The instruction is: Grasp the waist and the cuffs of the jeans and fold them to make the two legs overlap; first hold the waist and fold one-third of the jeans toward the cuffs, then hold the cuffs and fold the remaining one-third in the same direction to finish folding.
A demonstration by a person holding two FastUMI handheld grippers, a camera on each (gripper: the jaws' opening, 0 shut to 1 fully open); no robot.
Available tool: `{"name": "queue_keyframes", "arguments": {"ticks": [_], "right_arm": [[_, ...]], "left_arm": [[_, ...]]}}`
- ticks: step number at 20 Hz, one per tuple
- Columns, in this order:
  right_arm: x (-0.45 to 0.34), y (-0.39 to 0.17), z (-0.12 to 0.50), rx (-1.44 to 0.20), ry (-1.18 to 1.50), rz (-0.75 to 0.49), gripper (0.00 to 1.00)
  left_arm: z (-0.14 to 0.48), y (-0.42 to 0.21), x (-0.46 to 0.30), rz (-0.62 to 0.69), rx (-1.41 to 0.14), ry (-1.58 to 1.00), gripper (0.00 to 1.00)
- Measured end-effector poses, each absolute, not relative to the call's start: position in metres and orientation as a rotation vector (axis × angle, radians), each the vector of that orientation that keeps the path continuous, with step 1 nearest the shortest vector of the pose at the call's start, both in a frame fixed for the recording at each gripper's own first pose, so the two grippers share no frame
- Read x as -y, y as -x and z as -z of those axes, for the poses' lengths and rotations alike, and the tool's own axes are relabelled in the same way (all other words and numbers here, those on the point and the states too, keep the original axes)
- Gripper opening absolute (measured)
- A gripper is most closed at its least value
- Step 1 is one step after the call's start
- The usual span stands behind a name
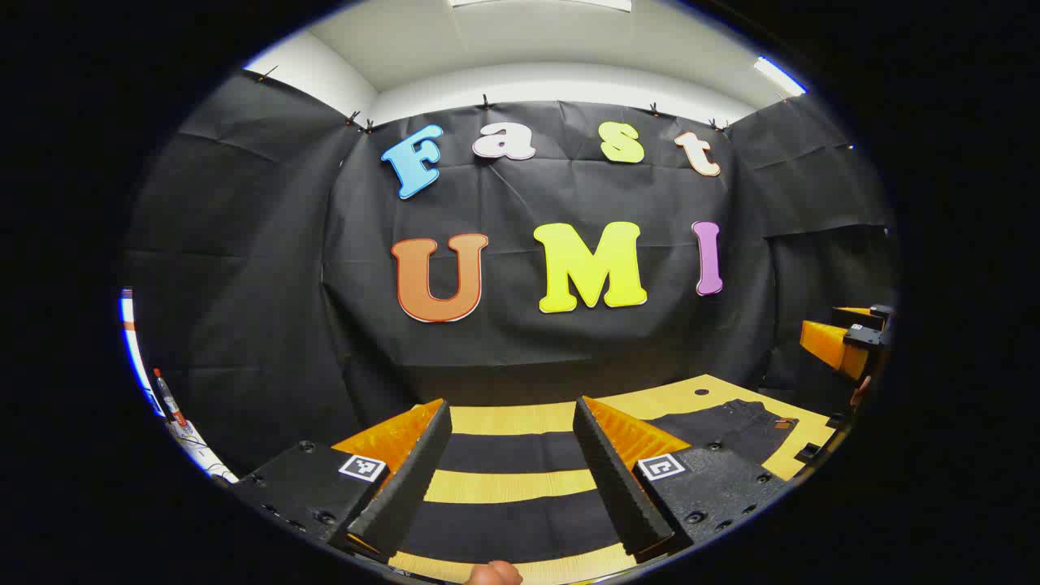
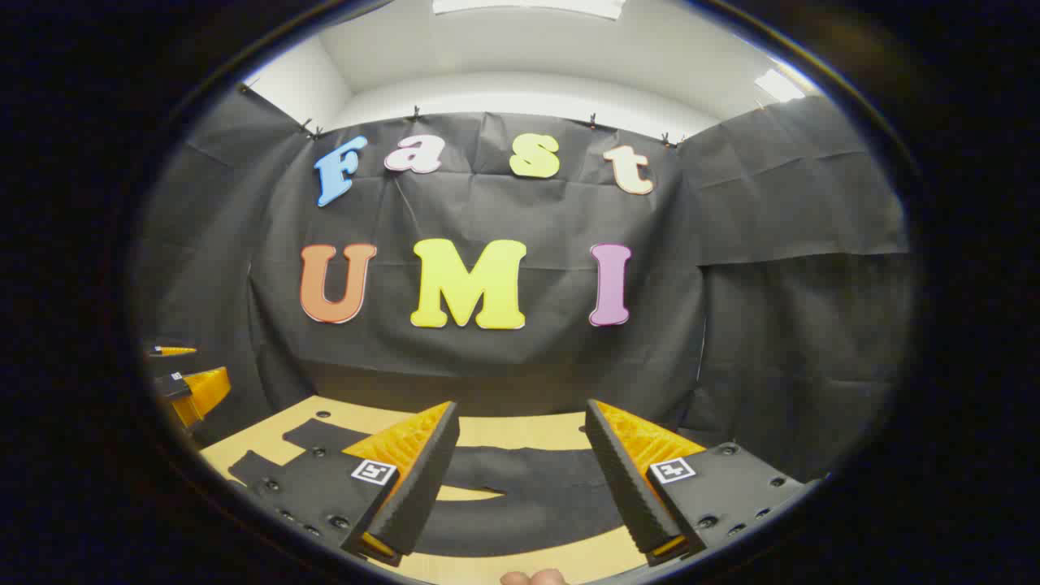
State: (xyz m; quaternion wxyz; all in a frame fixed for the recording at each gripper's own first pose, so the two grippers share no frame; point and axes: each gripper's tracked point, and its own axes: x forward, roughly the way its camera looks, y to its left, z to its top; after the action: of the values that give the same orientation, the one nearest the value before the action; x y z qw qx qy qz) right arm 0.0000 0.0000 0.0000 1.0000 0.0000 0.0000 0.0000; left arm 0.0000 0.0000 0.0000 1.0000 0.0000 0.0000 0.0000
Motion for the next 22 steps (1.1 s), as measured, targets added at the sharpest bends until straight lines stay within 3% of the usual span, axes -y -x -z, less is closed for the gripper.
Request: {"name": "queue_keyframes", "arguments": {"ticks": [16,22], "right_arm": [[0.002,-0.012,0.006,-0.005,0.019,-0.011,0.97],[0.005,-0.021,0.024,-0.053,0.019,-0.010,0.94]], "left_arm": [[0.000,-0.004,0.000,0.009,-0.005,-0.019,0.96],[0.011,-0.003,0.000,0.003,-0.071,0.014,0.96]]}}
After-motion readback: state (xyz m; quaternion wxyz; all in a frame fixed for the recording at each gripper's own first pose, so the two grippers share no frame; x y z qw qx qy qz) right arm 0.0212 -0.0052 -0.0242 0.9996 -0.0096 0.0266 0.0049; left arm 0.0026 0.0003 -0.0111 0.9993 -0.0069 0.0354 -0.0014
